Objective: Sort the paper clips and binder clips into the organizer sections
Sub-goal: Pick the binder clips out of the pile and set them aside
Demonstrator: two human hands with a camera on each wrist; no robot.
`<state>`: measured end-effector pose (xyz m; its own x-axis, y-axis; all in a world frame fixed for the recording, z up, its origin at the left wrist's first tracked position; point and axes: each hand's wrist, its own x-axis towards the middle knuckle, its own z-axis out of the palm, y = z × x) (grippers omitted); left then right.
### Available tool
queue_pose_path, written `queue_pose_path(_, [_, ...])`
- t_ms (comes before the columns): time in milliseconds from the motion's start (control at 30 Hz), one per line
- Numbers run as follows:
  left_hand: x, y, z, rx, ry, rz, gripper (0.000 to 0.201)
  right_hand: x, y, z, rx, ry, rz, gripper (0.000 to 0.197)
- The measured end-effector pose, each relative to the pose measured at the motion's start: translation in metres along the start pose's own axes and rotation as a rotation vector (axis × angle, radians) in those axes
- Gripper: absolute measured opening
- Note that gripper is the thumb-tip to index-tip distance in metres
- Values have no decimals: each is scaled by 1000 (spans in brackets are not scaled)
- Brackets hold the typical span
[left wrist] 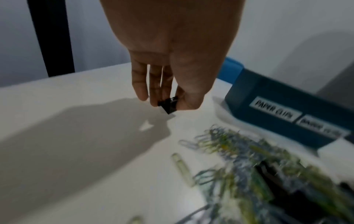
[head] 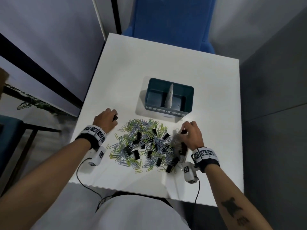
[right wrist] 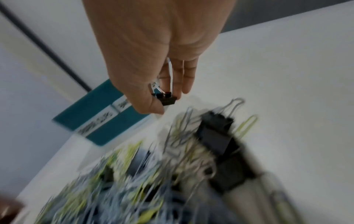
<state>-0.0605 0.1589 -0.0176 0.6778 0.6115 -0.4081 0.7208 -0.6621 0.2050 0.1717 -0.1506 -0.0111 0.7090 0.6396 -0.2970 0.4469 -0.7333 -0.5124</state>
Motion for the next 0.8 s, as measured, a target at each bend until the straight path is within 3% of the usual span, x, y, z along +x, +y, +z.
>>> queue_pose_path(100, [-4,-9,6,107,-50,97,26,-3,28,-20,-67,29,92,23])
queue_pose_path(267, [-27,14,20,108,120,235,29,-13,73,-37,-180,0,280,20])
queue_pose_path(433, [-52,52,38,5,-99,394,41,-26,91,-35,-254,-81,323,14])
queue_pose_path(533, [-53,65,44,0,-101,363,47,-33,83,-30,-308,-36,300,25])
queue_pose_path(633, [-51,71,51,-22,-102,348,48,-43,67,-18,-334,23,155,31])
queue_pose_path(800, [-50,86,55,-73,-133,325,54,-56,44,13,-133,-161,59,48])
